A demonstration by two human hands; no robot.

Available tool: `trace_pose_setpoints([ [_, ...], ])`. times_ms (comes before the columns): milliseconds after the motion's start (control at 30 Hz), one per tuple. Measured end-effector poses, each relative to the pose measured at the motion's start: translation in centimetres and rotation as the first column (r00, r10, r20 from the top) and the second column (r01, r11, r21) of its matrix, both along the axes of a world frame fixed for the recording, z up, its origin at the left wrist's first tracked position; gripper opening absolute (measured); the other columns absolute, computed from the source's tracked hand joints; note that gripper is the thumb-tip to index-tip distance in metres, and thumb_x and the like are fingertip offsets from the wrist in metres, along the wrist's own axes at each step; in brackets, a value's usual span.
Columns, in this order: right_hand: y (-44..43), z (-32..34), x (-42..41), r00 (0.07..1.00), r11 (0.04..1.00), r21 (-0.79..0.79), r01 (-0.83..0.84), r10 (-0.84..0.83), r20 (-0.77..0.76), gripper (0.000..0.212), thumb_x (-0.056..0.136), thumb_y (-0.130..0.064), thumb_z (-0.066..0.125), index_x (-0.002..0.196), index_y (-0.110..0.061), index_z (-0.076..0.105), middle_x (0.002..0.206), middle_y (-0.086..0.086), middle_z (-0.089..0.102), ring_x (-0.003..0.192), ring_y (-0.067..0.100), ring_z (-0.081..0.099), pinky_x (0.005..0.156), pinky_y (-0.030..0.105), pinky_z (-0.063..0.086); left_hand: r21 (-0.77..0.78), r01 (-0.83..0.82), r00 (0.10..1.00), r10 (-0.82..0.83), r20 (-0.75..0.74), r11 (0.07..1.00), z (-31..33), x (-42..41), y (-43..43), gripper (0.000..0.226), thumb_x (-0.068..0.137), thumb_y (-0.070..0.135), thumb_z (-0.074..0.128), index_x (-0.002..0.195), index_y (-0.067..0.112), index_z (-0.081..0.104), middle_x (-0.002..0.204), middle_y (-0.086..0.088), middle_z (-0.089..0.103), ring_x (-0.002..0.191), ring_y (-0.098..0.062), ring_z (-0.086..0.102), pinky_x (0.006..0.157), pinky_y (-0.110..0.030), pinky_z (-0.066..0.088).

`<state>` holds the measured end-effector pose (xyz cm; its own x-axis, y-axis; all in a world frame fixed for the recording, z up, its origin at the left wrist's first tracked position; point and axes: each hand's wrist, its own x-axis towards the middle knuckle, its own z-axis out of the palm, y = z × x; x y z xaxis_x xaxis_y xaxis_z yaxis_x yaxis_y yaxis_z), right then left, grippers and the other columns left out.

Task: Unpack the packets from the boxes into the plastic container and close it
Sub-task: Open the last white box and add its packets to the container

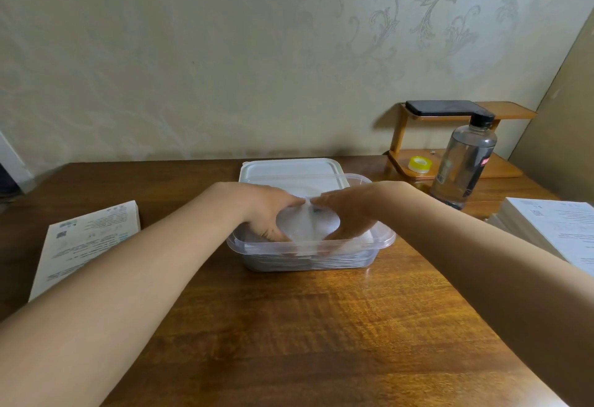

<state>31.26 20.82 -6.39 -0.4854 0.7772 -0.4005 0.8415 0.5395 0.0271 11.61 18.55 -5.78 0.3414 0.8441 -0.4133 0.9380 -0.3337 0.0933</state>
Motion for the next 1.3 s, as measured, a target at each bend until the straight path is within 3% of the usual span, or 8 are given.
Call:
trace_pose_setpoints([
  [133, -0.2, 2.4, 1.1, 0.977, 0.994, 0.063, 0.093, -0.078, -0.200, 0.098, 0.081, -0.072, 0.061, 0.158, -0.029, 0.019, 0.163, -0.005, 0.027, 0.148, 0.020, 0.030, 0.121, 0.045, 0.026, 0.110, -0.070, 0.992, 0.057, 0.117, 0.992, 1.5, 0.0, -0.5, 0.098, 0.079, 0.070, 0.071, 0.160, 0.041, 0.023, 0.165, 0.008, 0.032, 0.144, -0.024, 0.041, 0.113, -0.043, 0.042],
  [333, -1.9, 2.4, 0.8, 0.943, 0.980, 0.095, 0.175, -0.139, -0.302, 0.073, 0.094, -0.059, 0.053, 0.154, -0.025, 0.032, 0.157, -0.001, 0.040, 0.140, 0.021, 0.043, 0.116, 0.042, 0.035, 0.273, -0.175, 0.955, 0.097, 0.279, 0.946, 1.6, 0.8, -1.9, 0.066, 0.097, 0.047, 0.062, 0.155, 0.028, 0.039, 0.162, 0.003, 0.039, 0.144, -0.022, 0.042, 0.115, -0.039, 0.039],
  [500, -4.0, 2.8, 0.8, 0.898, 0.956, 0.131, 0.263, -0.193, -0.395, 0.055, 0.099, -0.045, 0.054, 0.146, -0.019, 0.046, 0.145, 0.002, 0.053, 0.130, 0.022, 0.052, 0.109, 0.036, 0.040, 0.318, -0.262, 0.922, 0.139, 0.362, 0.911, 1.9, 0.5, -4.0, 0.049, 0.102, 0.033, 0.057, 0.148, 0.020, 0.050, 0.146, -0.004, 0.055, 0.129, -0.023, 0.055, 0.105, -0.035, 0.046],
  [700, -5.8, 4.1, -0.7, 0.787, 0.923, 0.173, 0.345, -0.183, -0.589, 0.030, 0.097, -0.035, 0.058, 0.119, -0.016, 0.068, 0.118, 0.005, 0.069, 0.102, 0.022, 0.065, 0.085, 0.033, 0.051, 0.378, -0.351, 0.889, 0.178, 0.422, 0.857, 3.6, -1.2, -7.3, 0.039, 0.103, 0.025, 0.055, 0.140, 0.016, 0.058, 0.128, -0.004, 0.063, 0.102, -0.018, 0.055, 0.085, -0.030, 0.043],
  [833, -7.4, 5.2, -3.8, 0.731, 0.944, 0.134, 0.302, -0.139, -0.669, 0.025, 0.096, -0.029, 0.060, 0.110, -0.012, 0.071, 0.109, 0.007, 0.071, 0.100, 0.027, 0.068, 0.091, 0.043, 0.055, 0.399, -0.392, 0.881, 0.212, 0.423, 0.829, 4.5, -3.2, -9.7, 0.036, 0.101, 0.025, 0.055, 0.135, 0.017, 0.061, 0.125, -0.004, 0.065, 0.101, -0.021, 0.057, 0.083, -0.031, 0.046],
  [1067, -11.1, 5.8, -11.7, 0.706, 0.982, 0.081, 0.171, -0.065, -0.705, 0.023, 0.094, -0.020, 0.057, 0.105, -0.005, 0.071, 0.101, 0.015, 0.072, 0.095, 0.033, 0.067, 0.083, 0.041, 0.055, 0.400, -0.506, 0.830, 0.306, 0.467, 0.764, 5.3, -8.1, -14.3, 0.031, 0.101, 0.024, 0.060, 0.130, 0.014, 0.062, 0.114, -0.004, 0.063, 0.099, -0.022, 0.059, 0.080, -0.031, 0.048],
  [1233, -13.4, 4.8, -18.1, 0.709, 0.992, 0.031, 0.125, -0.068, -0.702, 0.023, 0.090, -0.016, 0.052, 0.090, -0.002, 0.069, 0.077, 0.012, 0.067, 0.073, 0.031, 0.064, 0.075, 0.044, 0.058, 0.339, -0.655, 0.729, 0.447, 0.519, 0.675, 4.9, -13.3, -17.6, 0.039, 0.103, 0.022, 0.055, 0.141, 0.012, 0.055, 0.139, -0.008, 0.058, 0.120, -0.025, 0.057, 0.090, -0.029, 0.041],
  [1300, -13.9, 3.7, -20.7, 0.742, 0.994, 0.032, 0.104, -0.056, -0.667, 0.021, 0.092, -0.016, 0.050, 0.078, -0.008, 0.064, 0.075, 0.008, 0.065, 0.075, 0.032, 0.062, 0.060, 0.037, 0.055, 0.305, -0.727, 0.671, 0.540, 0.508, 0.616, 4.2, -15.3, -18.8, 0.047, 0.103, 0.023, 0.054, 0.148, 0.014, 0.048, 0.154, -0.007, 0.046, 0.136, -0.026, 0.049, 0.101, -0.032, 0.041],
])
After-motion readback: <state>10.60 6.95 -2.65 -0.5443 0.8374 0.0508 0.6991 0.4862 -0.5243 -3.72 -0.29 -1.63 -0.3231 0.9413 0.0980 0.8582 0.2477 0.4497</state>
